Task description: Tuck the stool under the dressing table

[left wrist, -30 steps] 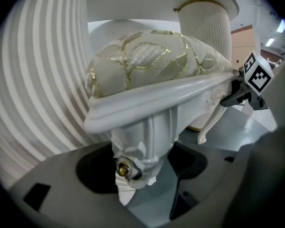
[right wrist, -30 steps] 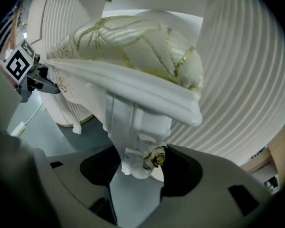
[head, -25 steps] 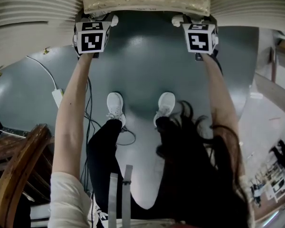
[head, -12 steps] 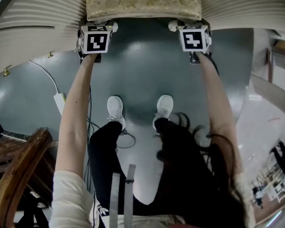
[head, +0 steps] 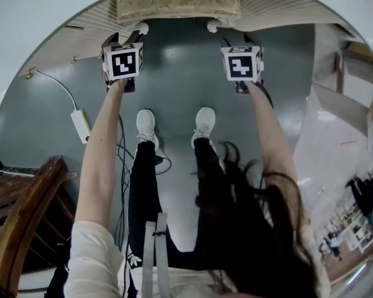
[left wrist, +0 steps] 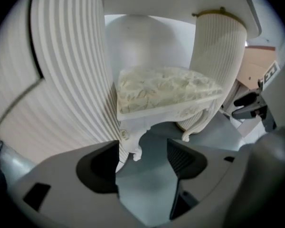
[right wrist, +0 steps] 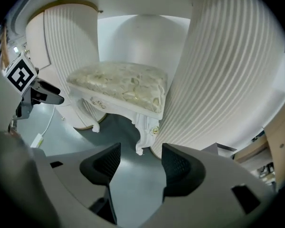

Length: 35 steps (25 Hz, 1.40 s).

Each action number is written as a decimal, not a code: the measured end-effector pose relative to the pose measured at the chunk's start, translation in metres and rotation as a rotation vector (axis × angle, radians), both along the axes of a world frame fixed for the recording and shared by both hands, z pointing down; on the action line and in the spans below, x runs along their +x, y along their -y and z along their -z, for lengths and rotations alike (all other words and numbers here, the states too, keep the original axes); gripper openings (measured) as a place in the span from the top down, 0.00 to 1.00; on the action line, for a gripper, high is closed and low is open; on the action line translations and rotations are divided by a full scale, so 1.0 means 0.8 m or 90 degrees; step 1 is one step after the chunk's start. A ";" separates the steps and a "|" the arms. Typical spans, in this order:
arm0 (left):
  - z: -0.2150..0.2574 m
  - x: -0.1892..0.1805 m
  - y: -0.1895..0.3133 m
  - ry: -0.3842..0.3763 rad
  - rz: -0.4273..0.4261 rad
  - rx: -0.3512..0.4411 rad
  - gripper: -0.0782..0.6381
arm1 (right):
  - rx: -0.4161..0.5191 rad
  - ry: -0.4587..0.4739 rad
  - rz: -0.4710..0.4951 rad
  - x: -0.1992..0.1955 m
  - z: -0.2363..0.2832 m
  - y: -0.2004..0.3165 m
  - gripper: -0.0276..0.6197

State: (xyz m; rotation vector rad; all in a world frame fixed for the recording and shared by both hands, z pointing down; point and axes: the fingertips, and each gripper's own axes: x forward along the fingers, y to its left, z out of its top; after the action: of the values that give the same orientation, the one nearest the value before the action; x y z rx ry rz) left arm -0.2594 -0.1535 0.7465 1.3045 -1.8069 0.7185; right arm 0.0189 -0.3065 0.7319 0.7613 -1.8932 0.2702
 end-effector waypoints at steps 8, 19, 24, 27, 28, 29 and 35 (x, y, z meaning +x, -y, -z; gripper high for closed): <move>0.186 0.095 -0.023 -0.106 0.046 0.155 0.45 | -0.014 0.121 -0.028 0.010 0.157 -0.070 0.56; 0.459 0.164 -0.056 -0.037 0.000 0.328 0.45 | 0.057 0.237 0.013 0.007 0.393 -0.117 0.57; 0.534 0.198 -0.063 -0.030 -0.005 0.348 0.45 | 0.089 0.287 0.020 0.026 0.480 -0.151 0.57; 0.579 0.221 -0.064 -0.001 -0.018 0.348 0.61 | 0.102 0.311 0.039 0.049 0.522 -0.165 0.60; 0.592 0.229 -0.065 0.014 -0.021 0.352 0.66 | 0.108 0.320 0.042 0.059 0.533 -0.168 0.60; 0.605 0.235 -0.068 0.029 -0.024 0.359 0.70 | 0.115 0.329 0.041 0.069 0.543 -0.171 0.60; 0.661 0.267 -0.074 0.047 -0.031 0.406 0.80 | 0.115 0.397 0.034 0.097 0.596 -0.187 0.63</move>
State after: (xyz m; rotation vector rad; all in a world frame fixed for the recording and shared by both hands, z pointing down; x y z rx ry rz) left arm -0.0454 -0.0943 0.2175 1.7426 -2.1655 0.2079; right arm 0.0969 -0.1570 0.2549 0.8036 -2.5493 0.3319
